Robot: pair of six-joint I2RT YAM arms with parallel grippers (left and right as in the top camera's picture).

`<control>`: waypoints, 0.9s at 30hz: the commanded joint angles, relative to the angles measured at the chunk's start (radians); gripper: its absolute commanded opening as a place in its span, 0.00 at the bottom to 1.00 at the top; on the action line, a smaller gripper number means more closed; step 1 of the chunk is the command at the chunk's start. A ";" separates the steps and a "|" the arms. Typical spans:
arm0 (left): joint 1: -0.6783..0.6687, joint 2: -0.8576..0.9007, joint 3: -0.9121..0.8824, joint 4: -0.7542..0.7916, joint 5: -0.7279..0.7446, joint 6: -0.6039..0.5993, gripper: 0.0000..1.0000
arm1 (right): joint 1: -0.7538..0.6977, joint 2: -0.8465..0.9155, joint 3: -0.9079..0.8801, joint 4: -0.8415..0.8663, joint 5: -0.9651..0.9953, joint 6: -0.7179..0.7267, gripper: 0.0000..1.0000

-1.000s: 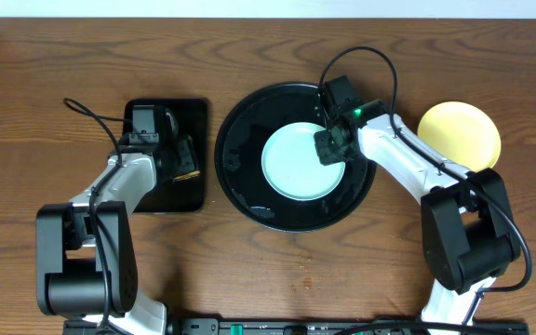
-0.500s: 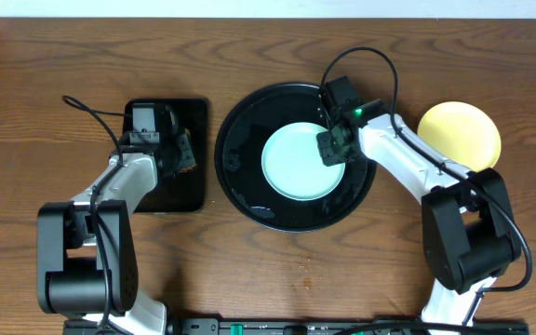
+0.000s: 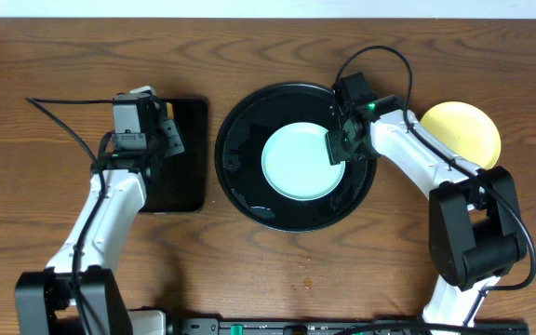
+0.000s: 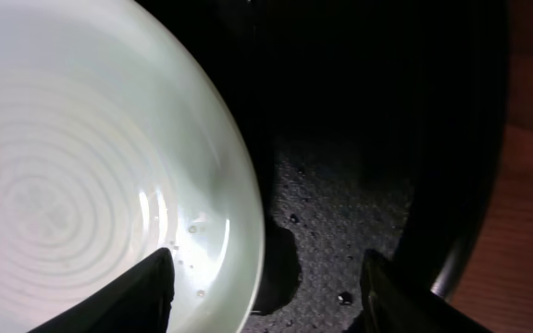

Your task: Clean dirty plates on tray and stack at the side

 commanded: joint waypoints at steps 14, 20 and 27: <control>-0.013 -0.019 0.034 -0.021 -0.005 0.001 0.25 | -0.008 0.009 -0.003 0.008 -0.023 0.006 0.64; -0.156 -0.019 0.043 -0.005 0.093 -0.040 0.25 | -0.008 0.009 -0.003 0.010 -0.051 0.009 0.64; -0.444 -0.008 0.043 0.038 0.079 -0.055 0.25 | -0.008 0.009 -0.003 0.008 -0.051 0.010 0.64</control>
